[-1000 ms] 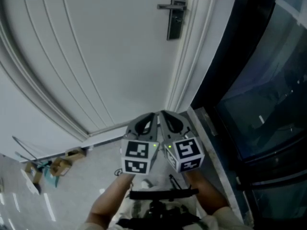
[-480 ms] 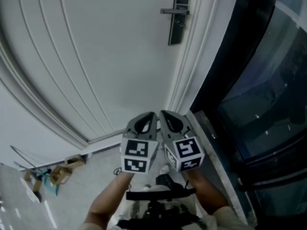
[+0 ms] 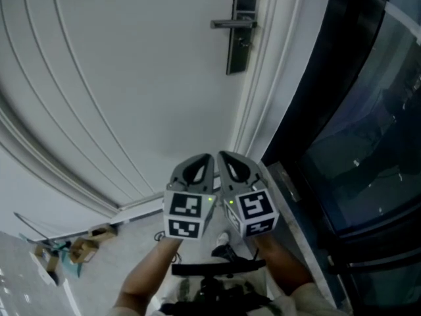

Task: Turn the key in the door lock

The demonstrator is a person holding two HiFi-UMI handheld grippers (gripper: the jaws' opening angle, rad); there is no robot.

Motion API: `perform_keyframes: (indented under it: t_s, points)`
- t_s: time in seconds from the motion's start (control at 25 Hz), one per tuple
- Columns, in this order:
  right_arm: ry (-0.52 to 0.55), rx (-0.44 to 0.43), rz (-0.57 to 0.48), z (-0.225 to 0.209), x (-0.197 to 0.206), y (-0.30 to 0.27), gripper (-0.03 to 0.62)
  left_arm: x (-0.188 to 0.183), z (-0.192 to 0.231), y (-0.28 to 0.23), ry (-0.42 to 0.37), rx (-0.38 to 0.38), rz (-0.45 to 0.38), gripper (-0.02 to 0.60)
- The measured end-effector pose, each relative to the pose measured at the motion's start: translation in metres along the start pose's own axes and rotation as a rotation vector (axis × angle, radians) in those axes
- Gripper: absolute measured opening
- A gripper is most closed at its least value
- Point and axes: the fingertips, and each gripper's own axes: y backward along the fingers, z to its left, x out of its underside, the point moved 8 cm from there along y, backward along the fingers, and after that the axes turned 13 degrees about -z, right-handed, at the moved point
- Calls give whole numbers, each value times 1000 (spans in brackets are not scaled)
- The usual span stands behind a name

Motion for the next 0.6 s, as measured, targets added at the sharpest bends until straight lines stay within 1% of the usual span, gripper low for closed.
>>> perform_keyframes:
  t_s: [0.24,0.4,0.6]
  points:
    - [75,-17,-28,-48,-8,-28,9,-10,0,-52,-12,-4,-15,17]
    - [128,-54,-29,-82,-16,-50,9,-20,-1,-89,-20,-12,-30,17]
    - [235,-115,-36,-119,-31,-76,11,-31,2,-131,10,-10,-39,17]
